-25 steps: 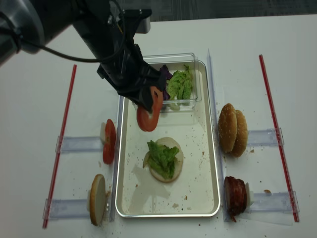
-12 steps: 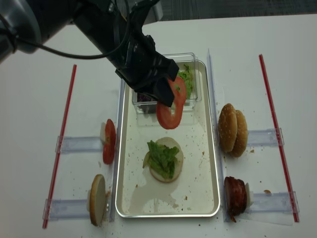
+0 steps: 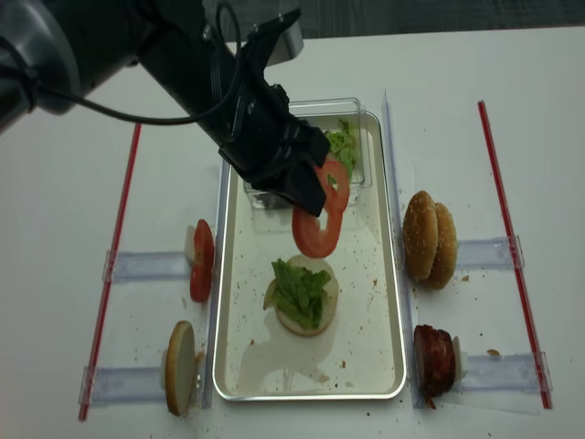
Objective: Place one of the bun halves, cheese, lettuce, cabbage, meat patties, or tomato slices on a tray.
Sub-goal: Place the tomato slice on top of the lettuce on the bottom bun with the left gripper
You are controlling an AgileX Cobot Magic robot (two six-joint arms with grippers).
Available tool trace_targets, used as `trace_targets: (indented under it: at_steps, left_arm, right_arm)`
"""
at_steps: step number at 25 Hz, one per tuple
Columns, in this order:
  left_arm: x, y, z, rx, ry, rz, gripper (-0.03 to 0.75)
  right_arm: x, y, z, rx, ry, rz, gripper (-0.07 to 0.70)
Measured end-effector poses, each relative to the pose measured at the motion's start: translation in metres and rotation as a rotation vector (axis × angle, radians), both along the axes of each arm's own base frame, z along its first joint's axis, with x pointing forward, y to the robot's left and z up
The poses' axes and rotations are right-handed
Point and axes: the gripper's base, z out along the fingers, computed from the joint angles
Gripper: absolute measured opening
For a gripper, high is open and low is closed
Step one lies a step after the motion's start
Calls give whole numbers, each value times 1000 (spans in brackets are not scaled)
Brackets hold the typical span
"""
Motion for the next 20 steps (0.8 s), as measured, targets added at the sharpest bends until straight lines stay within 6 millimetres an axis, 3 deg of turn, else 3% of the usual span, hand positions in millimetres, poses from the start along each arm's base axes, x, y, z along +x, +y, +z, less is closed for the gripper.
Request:
trace_targets:
  at_steps: [13, 20]
  left_arm:
    - [-25, 7, -49, -61, 127, -78, 44]
    - [-8, 25, -58, -135, 153, 13, 44]
  right_arm:
    - [0, 0, 0, 0, 0, 0, 678]
    - [0, 0, 0, 0, 0, 0, 678]
